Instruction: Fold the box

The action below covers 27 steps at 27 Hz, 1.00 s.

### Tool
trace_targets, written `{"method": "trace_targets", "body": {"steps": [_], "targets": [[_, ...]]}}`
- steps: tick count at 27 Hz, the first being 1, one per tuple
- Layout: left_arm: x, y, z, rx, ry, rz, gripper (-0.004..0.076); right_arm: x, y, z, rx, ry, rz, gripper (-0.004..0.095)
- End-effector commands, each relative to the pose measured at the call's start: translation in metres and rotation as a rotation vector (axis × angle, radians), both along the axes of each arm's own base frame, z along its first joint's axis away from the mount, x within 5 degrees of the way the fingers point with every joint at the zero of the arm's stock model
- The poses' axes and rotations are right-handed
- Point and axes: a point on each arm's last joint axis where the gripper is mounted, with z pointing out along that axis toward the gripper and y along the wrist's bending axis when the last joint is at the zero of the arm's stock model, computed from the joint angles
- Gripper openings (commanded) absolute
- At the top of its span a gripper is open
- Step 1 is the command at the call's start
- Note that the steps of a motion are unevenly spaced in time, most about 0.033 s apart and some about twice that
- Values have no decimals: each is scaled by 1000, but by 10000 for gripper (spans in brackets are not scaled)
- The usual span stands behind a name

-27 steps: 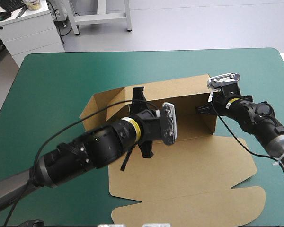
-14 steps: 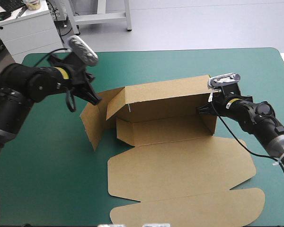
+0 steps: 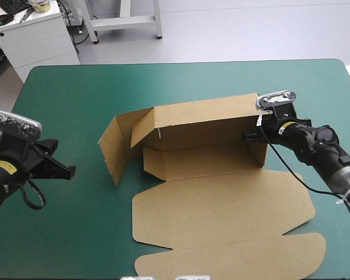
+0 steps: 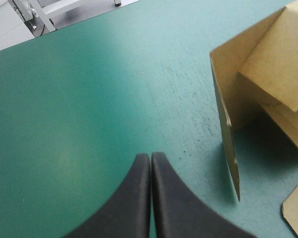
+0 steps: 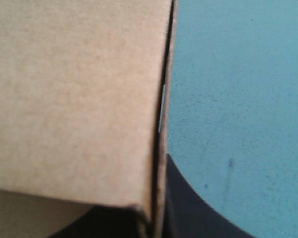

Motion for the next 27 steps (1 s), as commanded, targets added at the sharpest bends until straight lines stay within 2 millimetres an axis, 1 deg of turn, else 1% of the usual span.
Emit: {"method": "trace_targets", "body": {"steps": [1, 3, 7, 10, 11, 12, 13, 15, 19, 23, 27], "targets": [[-16, 1, -7, -48, -84, 17, -10, 0, 0, 26, 46, -124, -10, -20], [-19, 1, -20, -42, -56, 18, -10, -1, 0, 28, 43, -112, -9, -20], [-18, 2, -29, -30, -30, 21, -10, -3, 0, 41, 44, -57, -5, -20], [-18, 3, -30, -15, -35, 26, -10, -6, 1, 61, 41, -23, 11, -20], [-17, 3, -29, -10, -44, 29, -10, -7, 1, 65, 34, 0, 15, -20], [-17, 3, -28, -8, -54, 31, -10, -8, 1, 70, 30, 24, 19, -20], [-16, 4, -27, -4, -77, 36, -10, -10, 1, 78, 6, 85, 34, -20], [-15, 4, -24, -5, -104, 39, -10, -8, 2, 79, -13, 140, 45, -20], [-14, 5, -21, -9, -141, 45, -10, -3, 4, 70, -47, 257, 63, -20], [-14, 5, -20, -8, -153, 47, -10, 3, 9, 49, -71, 418, 119, -20], [-13, 5, -19, -9, -170, 49, -10, 16, 15, 32, -73, 515, 136, -20]]}}
